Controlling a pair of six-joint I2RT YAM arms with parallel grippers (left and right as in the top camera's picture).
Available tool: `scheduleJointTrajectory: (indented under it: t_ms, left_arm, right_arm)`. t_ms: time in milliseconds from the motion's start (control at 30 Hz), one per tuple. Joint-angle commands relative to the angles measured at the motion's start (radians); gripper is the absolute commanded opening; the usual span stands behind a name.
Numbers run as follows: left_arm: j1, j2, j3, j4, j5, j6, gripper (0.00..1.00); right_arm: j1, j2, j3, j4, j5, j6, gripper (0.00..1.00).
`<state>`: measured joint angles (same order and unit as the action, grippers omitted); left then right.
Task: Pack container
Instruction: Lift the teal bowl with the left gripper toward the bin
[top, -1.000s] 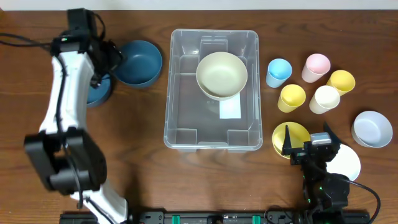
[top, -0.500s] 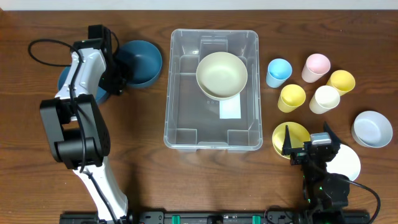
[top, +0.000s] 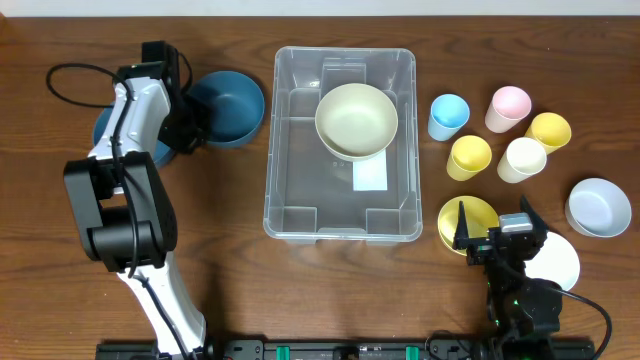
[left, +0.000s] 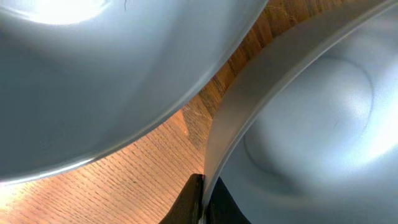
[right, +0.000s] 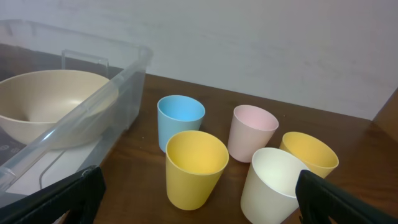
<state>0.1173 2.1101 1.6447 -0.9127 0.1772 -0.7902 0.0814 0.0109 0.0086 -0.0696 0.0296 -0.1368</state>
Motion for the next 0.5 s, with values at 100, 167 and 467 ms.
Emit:
scheduleJointTrajectory:
  t_ms: [100,167,467]
  left_arm:
    - [0.010,-0.176,0.056,0.025,-0.005,0.136,0.06]
    - [0.011,-0.242,0.056,0.051,-0.010,0.159,0.06]
    - [-0.003,-0.509,0.056,0.075,-0.095,0.178,0.06]
  right_arm:
    - [0.011,-0.005,-0.003,-0.002,-0.004,-0.007,0.99]
    - [0.011,-0.005,-0.003,-0.002,-0.004,-0.007,0.99]
    - [0.011,-0.005,-0.003,-0.002,-0.004,-0.007,0.99]
